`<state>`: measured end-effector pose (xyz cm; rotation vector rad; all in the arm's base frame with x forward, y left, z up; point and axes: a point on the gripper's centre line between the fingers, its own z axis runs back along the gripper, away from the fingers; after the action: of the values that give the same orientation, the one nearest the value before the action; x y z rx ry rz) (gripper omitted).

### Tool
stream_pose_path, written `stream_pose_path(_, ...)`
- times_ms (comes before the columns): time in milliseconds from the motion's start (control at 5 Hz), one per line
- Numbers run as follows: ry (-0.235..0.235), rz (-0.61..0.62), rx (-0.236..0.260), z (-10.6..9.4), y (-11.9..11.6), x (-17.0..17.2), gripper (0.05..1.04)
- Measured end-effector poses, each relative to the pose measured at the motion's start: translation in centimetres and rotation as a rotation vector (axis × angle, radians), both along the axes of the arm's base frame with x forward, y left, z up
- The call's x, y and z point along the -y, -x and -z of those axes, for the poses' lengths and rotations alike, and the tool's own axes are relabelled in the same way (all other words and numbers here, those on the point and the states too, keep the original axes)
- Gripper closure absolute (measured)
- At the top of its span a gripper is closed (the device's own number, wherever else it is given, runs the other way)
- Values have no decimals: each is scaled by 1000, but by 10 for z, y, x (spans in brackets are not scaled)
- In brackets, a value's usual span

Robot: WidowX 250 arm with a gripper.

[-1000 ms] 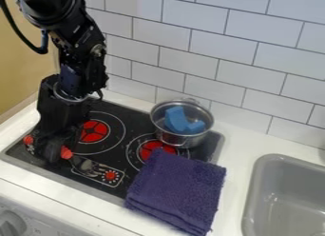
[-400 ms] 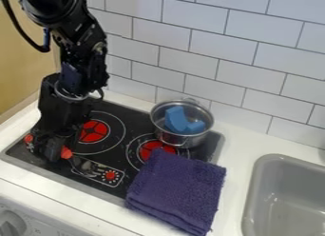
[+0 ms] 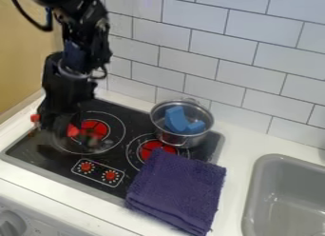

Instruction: Move the red fork to the right side of the stove

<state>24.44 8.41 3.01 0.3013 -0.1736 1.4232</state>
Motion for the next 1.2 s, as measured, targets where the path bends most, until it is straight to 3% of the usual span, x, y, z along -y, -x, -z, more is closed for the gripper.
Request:
stream_pose_path(400,-47,-47,116,-30,-43,-2,771)
stream_pose_path(600,-37,-45,134,-20,-63,-2,771)
stream_pose_path(1200,-38,-16,106,9,-101,-6,771)
